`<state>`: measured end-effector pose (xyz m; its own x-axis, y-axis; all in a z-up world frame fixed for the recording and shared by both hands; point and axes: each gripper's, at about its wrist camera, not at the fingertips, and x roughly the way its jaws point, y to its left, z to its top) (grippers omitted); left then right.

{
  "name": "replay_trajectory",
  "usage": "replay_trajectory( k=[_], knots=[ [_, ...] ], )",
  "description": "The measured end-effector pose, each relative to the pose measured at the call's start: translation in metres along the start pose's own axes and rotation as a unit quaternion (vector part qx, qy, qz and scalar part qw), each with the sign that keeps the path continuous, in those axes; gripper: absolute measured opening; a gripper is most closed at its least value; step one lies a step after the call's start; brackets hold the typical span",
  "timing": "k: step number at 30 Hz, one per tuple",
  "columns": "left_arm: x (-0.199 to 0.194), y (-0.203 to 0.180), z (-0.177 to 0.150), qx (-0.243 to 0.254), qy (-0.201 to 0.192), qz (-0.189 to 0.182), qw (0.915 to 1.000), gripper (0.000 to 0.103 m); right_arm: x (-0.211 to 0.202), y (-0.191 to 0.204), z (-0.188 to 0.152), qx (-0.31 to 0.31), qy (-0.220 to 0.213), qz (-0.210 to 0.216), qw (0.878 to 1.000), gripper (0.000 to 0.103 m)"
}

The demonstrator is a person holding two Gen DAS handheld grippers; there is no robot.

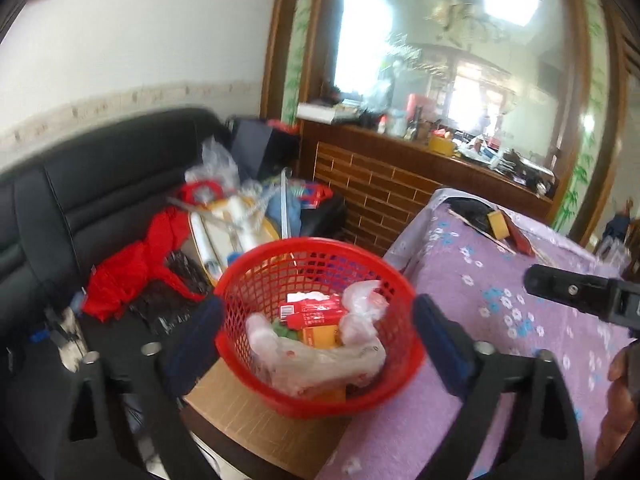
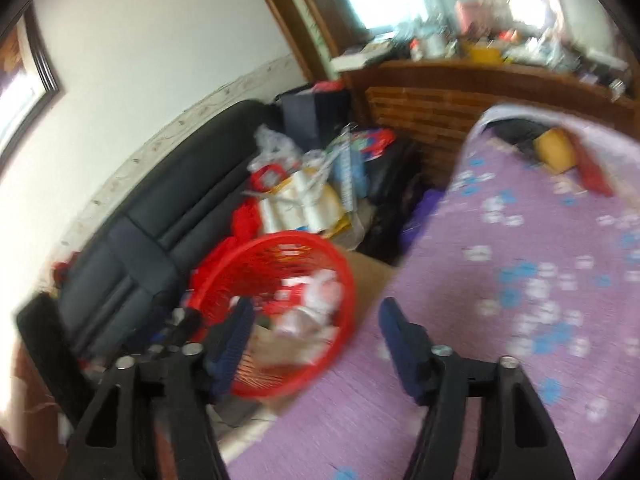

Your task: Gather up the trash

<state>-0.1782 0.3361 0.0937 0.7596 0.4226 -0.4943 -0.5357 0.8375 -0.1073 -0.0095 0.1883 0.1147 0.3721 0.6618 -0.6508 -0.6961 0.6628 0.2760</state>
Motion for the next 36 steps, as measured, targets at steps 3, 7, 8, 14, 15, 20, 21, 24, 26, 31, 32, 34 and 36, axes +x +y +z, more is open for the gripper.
replay_trajectory(
  k=[3,7,8,14,15,20,21,24,26,31,32,34,36],
  knots=[
    [-0.027,-0.023,-0.015,0.031,-0.02,0.006,0.9993,0.103,-0.038,-0.004,-0.026,-0.035,-0.029,-0.08,0.996,0.09],
    [-0.052,-0.052,-0.038,0.06,-0.014,0.016,0.998,0.103,-0.079,-0.006,-0.068,-0.063,-0.055,-0.162,0.983,0.097],
    [-0.058,-0.057,-0.044,0.065,-0.016,0.019,0.9976,0.103,-0.088,-0.008,-0.08,-0.067,-0.059,-0.18,0.98,0.099],
    [-0.089,-0.086,-0.07,0.106,-0.03,0.035,0.9933,0.103,-0.142,-0.028,-0.142,-0.041,-0.077,-0.249,0.965,0.101],
    [-0.092,-0.09,-0.075,0.113,-0.034,0.038,0.9923,0.103,-0.149,-0.03,-0.149,-0.035,-0.08,-0.255,0.963,0.101],
    [-0.105,-0.102,-0.093,0.128,-0.021,0.043,0.9906,0.103,-0.174,-0.032,-0.181,-0.02,-0.092,-0.28,0.955,0.102],
    [-0.107,-0.1,-0.095,0.127,-0.018,0.043,0.9909,0.103,-0.18,-0.034,-0.186,-0.012,-0.094,-0.281,0.955,0.102],
    [-0.118,-0.098,-0.1,0.127,-0.026,0.039,0.9908,0.103,-0.189,-0.033,-0.196,0.003,-0.098,-0.286,0.953,0.102],
    [-0.122,-0.098,-0.102,0.13,-0.029,0.032,0.9905,0.103,-0.195,-0.03,-0.201,0.005,-0.099,-0.288,0.952,0.102],
    [-0.122,-0.104,-0.11,0.145,-0.023,0.024,0.9889,0.103,-0.208,-0.02,-0.207,0.001,-0.109,-0.292,0.95,0.102],
    [-0.122,-0.106,-0.11,0.147,-0.022,0.022,0.9886,0.103,-0.209,-0.018,-0.207,-0.001,-0.109,-0.292,0.95,0.102],
    [-0.123,-0.108,-0.111,0.15,-0.026,0.023,0.988,0.103,-0.21,-0.016,-0.207,-0.004,-0.112,-0.294,0.949,0.102],
    [-0.123,-0.108,-0.111,0.15,-0.028,0.024,0.988,0.103,-0.209,-0.016,-0.206,-0.004,-0.11,-0.294,0.949,0.102]
  ],
)
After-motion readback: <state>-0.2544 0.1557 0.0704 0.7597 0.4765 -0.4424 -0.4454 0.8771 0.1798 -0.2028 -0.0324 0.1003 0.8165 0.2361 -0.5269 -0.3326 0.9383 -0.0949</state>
